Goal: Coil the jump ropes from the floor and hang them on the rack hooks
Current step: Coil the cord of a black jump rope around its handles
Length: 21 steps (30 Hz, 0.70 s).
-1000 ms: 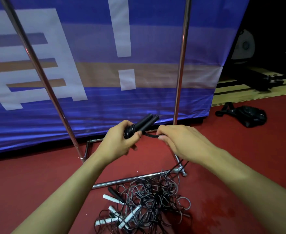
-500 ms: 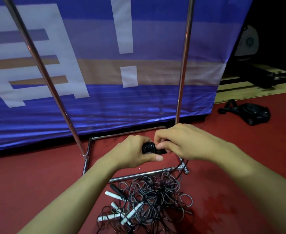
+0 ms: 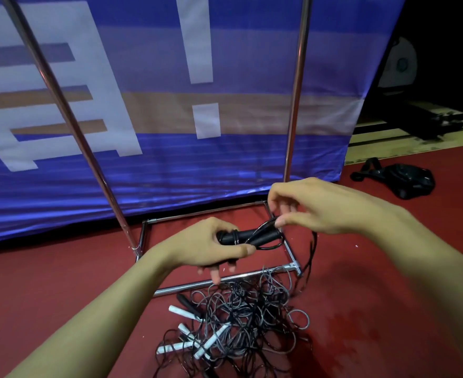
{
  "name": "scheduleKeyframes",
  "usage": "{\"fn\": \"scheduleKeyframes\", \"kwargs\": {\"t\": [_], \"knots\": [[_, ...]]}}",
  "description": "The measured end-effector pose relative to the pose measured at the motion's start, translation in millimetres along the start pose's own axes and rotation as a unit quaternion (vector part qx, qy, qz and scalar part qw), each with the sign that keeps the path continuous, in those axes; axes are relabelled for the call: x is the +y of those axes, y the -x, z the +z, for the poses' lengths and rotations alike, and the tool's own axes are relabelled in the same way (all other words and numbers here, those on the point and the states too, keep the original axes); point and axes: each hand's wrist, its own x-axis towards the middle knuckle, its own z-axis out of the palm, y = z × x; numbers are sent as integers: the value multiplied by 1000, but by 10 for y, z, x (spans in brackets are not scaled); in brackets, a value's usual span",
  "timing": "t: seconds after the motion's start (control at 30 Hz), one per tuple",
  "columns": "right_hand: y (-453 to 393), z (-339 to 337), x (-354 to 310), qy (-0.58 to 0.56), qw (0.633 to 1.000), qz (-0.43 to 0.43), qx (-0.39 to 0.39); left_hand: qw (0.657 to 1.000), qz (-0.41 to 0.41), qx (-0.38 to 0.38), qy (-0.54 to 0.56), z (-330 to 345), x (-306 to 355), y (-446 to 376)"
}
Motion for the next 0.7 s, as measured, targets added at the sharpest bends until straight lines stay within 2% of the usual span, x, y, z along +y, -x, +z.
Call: {"fn": "scheduleKeyframes", "kwargs": {"t": [0.23,0.37,0.47,0.57,0.7], "knots": [[-64,171,82,-87,995,-25,40,993,73,-78,56,13,210,37],[-71,227,121,-125,989,-37,71,983,95,-78,134,-120,85,61],[-136,351,88,-194,978,-41,58,962,119,-99,227,-201,9,83],[-133,494,170,-274,960,-29,48,953,127,-50,271,-308,-34,112],[-63,434,276,-276,953,-12,121,952,118,42,279,-431,-147,137]]}}
